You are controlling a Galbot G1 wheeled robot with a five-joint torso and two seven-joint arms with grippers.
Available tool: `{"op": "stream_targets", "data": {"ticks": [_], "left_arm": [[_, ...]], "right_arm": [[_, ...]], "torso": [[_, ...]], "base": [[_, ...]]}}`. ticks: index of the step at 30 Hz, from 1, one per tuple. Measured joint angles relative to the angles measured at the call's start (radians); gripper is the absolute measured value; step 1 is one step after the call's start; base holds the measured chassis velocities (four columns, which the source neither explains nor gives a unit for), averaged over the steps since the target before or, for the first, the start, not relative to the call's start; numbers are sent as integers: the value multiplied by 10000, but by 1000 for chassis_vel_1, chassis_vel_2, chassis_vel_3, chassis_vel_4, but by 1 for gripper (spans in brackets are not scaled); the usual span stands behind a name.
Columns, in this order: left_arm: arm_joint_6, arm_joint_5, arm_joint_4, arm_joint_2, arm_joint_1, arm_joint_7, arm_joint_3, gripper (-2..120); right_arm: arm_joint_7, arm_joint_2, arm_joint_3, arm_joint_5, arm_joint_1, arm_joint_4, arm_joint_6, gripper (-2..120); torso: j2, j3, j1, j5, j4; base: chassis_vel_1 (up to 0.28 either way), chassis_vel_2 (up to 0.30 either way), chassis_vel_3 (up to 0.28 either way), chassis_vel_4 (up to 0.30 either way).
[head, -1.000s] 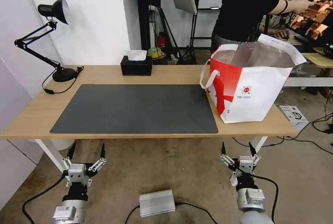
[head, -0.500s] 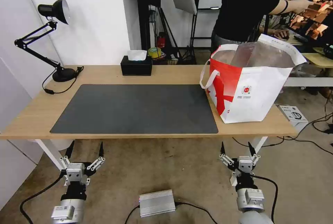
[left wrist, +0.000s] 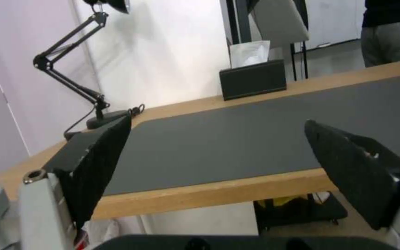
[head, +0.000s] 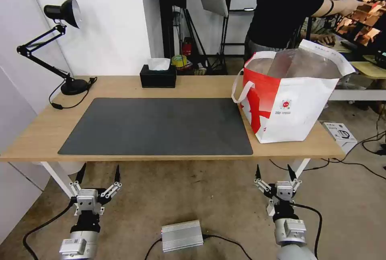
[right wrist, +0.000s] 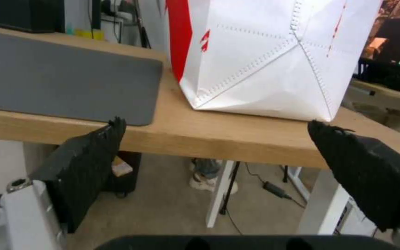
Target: Pick up the trash from the table and place it into the takeout bag.
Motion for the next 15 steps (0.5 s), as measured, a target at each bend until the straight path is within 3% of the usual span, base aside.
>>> {"op": "stream_targets", "data": {"ticks": [15], "left_arm": [[0,-1,1,0,0,4,1,100]], "right_arm": [[0,0,0,0,0,0,-3,100]], "torso": [[0,0,0,0,0]], "base": [[0,0,0,0]]}}
